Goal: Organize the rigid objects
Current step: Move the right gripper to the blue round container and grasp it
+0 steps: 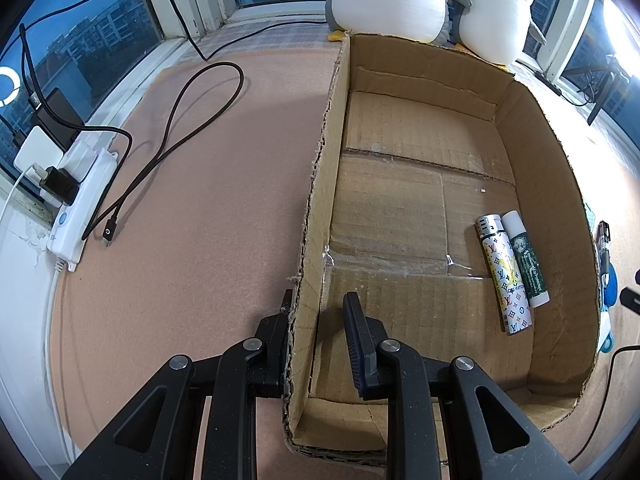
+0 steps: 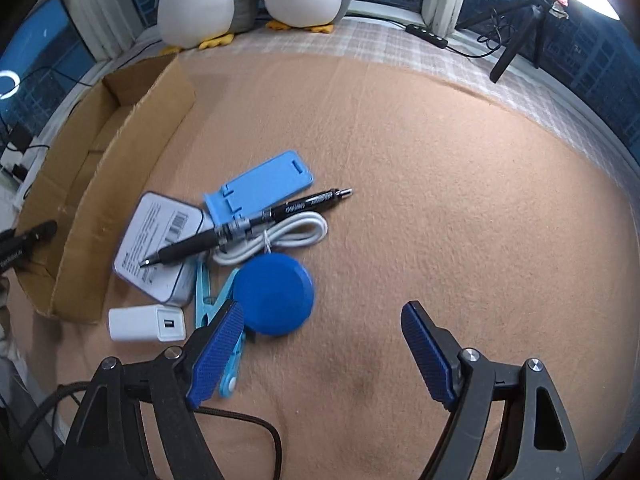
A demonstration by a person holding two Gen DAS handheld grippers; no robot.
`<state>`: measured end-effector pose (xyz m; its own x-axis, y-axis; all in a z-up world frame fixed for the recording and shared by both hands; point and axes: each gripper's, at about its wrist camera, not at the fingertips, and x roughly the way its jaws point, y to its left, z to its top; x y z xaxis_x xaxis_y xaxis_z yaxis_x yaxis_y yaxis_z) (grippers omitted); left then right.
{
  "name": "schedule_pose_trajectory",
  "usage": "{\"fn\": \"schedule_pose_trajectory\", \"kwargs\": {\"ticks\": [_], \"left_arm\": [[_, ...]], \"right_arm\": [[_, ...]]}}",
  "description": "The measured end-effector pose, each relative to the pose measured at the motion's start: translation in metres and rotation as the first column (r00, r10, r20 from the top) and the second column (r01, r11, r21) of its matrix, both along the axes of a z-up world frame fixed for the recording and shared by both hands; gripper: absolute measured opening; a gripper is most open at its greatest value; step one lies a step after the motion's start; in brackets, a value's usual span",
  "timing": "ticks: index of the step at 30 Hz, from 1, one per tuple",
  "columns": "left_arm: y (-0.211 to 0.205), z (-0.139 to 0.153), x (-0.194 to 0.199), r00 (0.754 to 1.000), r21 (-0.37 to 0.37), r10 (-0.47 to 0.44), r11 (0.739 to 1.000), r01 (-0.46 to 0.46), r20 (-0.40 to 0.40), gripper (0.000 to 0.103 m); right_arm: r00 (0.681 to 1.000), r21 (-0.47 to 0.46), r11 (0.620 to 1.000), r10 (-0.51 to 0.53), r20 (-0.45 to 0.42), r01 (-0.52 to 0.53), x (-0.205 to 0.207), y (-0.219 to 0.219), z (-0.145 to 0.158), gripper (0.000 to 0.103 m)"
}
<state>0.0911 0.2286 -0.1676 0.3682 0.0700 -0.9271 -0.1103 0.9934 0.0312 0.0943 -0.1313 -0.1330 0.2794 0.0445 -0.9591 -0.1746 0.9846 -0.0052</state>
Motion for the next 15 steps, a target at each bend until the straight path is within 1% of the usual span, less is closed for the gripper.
{"fn": "schedule_pose_trajectory", "kwargs": {"ticks": [9,11,15], "left_arm": [[0.000,0.000,0.000,1.000,-0.001,0.000,1.000,0.000,0.001,0.024],[0.000,0.000,0.000,1.000,-0.002,0.001,1.000,-0.001,0.001,0.024],[0.000,0.000,0.000,1.000,-0.001,-0.001,1.000,0.001,0.000,0.024]], "right_arm": [[0.999,0.003,1.000,0.028,-0.022,-0.028,0.003,0.010,-0.012,0.077],[0.999,-0.008,1.000,0.029,-0.028,-0.030,0.004,0.012,-0.016,0.074],[0.999,0.001,1.000,0.020,-0.030,-0.020,0.008,0.013,-0.018,0.071]]}}
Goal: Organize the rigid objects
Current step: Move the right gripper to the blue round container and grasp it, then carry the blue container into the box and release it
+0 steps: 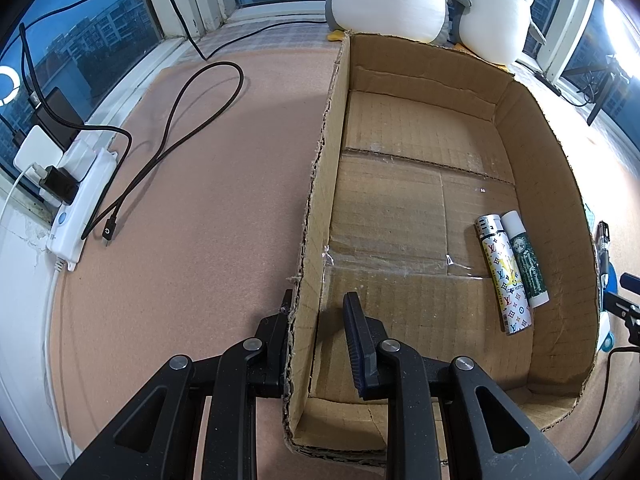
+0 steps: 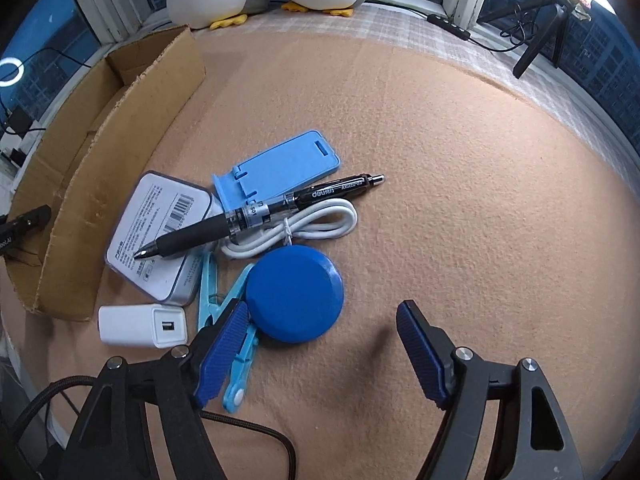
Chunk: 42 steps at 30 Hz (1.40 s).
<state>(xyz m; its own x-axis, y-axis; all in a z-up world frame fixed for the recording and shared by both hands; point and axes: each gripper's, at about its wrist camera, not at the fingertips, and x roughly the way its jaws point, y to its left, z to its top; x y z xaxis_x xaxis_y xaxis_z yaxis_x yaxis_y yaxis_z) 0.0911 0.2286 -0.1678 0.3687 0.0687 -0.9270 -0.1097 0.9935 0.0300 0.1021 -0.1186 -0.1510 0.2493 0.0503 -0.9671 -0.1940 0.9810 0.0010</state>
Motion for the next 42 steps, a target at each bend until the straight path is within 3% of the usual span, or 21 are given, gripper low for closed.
{"fn": "schedule_pose_trajectory", "kwargs": {"ticks": [2,4,10,12,22,30,42], "left_arm": [[0.000,0.000,0.000,1.000,-0.001,0.000,1.000,0.000,0.000,0.024],[0.000,0.000,-0.001,1.000,-0.001,0.000,1.000,0.000,0.001,0.024],[-0.001,-0.001,-0.001,1.000,-0.002,0.000,1.000,0.000,0.002,0.024],[-0.002,-0.001,-0.001,1.000,-0.003,0.001,1.000,-0.001,0.002,0.024],[-0.003,-0.001,-0.002,1.000,-0.003,0.000,1.000,0.000,0.002,0.024],[0.000,0.000,-0.003,1.000,-0.003,-0.008,1.000,0.008,0.002,0.024],[-0.002,0.000,-0.002,1.000,0.003,-0.011,1.000,0.011,0.005,0.024]], "right_arm": [[1.000,-0.008,1.000,-0.005,0.002,0.005,0.002,-0.001,-0.001,0.069],[1.000,-0.024,1.000,-0.018,-0.012,0.018,0.005,-0.005,-0.004,0.059],[0.999,-0.018,0.999,-0.038,-0.002,0.038,0.006,-0.015,-0.003,0.053],[0.999,-0.017,0.999,-0.042,0.001,0.042,0.006,-0.017,-0.002,0.046],[0.997,-0.004,0.998,-0.070,0.022,0.070,0.003,-0.020,0.000,0.046],[0.993,0.053,0.996,-0.074,0.088,0.070,0.003,-0.010,0.036,0.046],[0.982,0.146,0.983,0.090,0.163,-0.114,0.010,0.083,0.074,0.046]]}}
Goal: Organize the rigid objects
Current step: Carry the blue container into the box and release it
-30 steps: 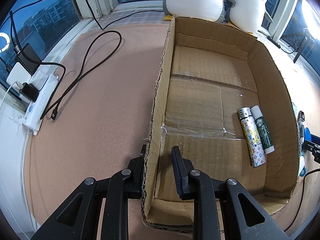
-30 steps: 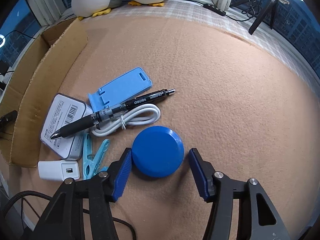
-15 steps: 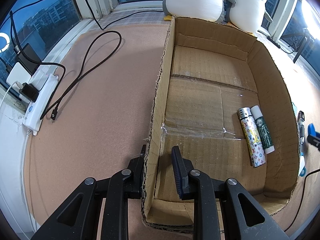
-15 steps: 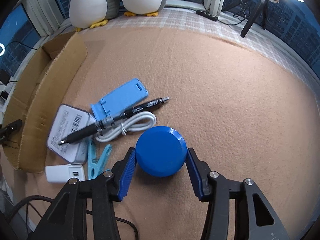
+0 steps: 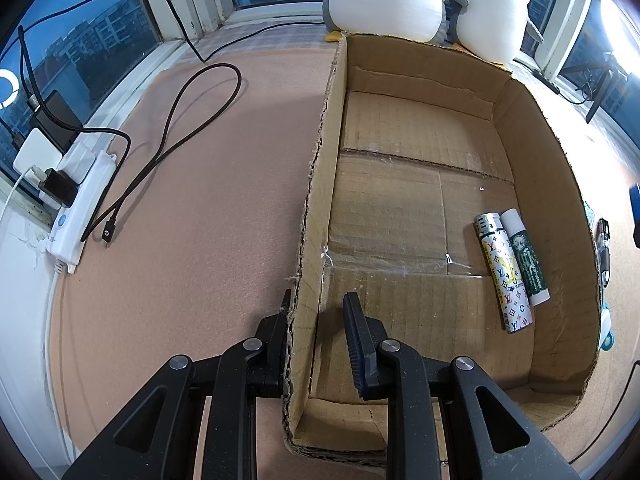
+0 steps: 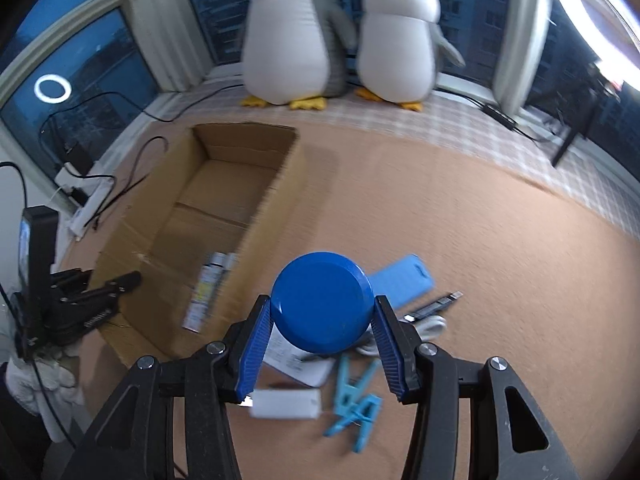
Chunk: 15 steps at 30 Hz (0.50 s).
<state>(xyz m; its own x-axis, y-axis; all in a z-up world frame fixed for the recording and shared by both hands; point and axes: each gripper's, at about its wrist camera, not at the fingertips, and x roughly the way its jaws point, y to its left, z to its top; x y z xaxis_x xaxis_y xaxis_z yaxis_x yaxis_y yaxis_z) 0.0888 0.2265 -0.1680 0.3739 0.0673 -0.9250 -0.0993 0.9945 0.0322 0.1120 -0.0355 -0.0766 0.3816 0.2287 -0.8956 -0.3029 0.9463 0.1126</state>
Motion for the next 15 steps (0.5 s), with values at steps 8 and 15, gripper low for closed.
{"fn": "schedule_pose_trajectory", "kwargs": {"ticks": [8,15], "left_arm": [[0.003,0.000,-0.002,1.000,-0.010,0.003,1.000,-0.003,0.004,0.024],[0.005,0.000,-0.002,1.000,-0.015,0.001,1.000,-0.001,0.005,0.024]], "right_arm": [[0.996,0.006,0.996,0.085,0.008,-0.085,0.007,0.051,0.001,0.046],[0.993,0.012,0.993,0.115,-0.011,-0.115,0.018,0.074,-0.006,0.046]]}}
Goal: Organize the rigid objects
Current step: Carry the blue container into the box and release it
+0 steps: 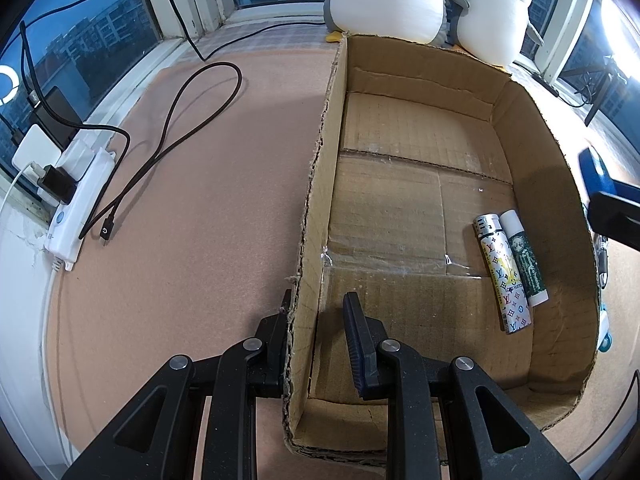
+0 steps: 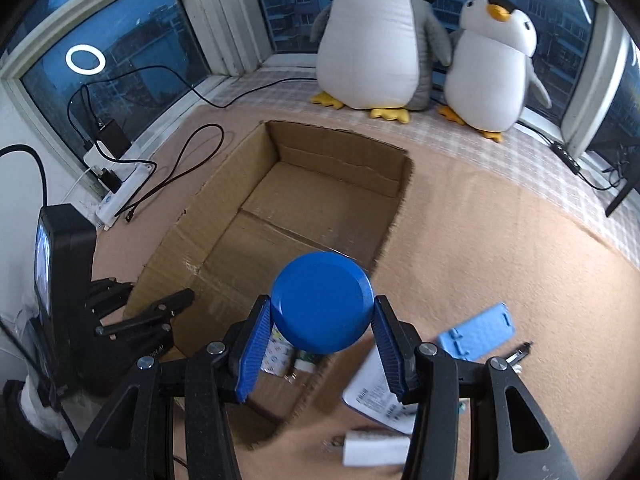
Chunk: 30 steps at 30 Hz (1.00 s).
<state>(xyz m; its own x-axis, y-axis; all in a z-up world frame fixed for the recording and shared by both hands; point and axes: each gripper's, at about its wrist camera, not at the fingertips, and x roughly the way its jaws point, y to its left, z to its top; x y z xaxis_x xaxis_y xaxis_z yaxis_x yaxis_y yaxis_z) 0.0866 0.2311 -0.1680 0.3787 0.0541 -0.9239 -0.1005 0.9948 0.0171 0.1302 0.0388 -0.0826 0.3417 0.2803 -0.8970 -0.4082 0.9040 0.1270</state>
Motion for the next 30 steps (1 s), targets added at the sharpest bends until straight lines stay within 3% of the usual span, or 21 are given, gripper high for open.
{"fn": "schedule_pose_trajectory", "kwargs": {"ticks": [12,18,24,30], "left_arm": [[0.000,0.000,0.000,1.000,0.001,0.000,1.000,0.000,0.000,0.024],[0.000,-0.001,0.000,1.000,0.004,0.002,1.000,-0.002,0.000,0.024],[-0.001,-0.002,0.000,1.000,0.006,0.003,1.000,-0.003,0.002,0.024],[-0.001,-0.002,-0.001,1.000,0.008,0.001,1.000,-0.001,0.002,0.024]], "right_arm": [[0.999,-0.016,0.999,0.037,0.017,-0.037,0.010,0.020,-0.003,0.047],[0.999,-0.030,0.999,0.028,0.046,-0.026,0.008,0.015,0.002,0.060],[0.998,-0.010,0.999,-0.040,0.049,0.040,0.007,-0.021,0.012,0.060],[0.986,-0.018,0.986,-0.163,0.035,0.164,0.004,-0.084,0.008,0.060]]}}
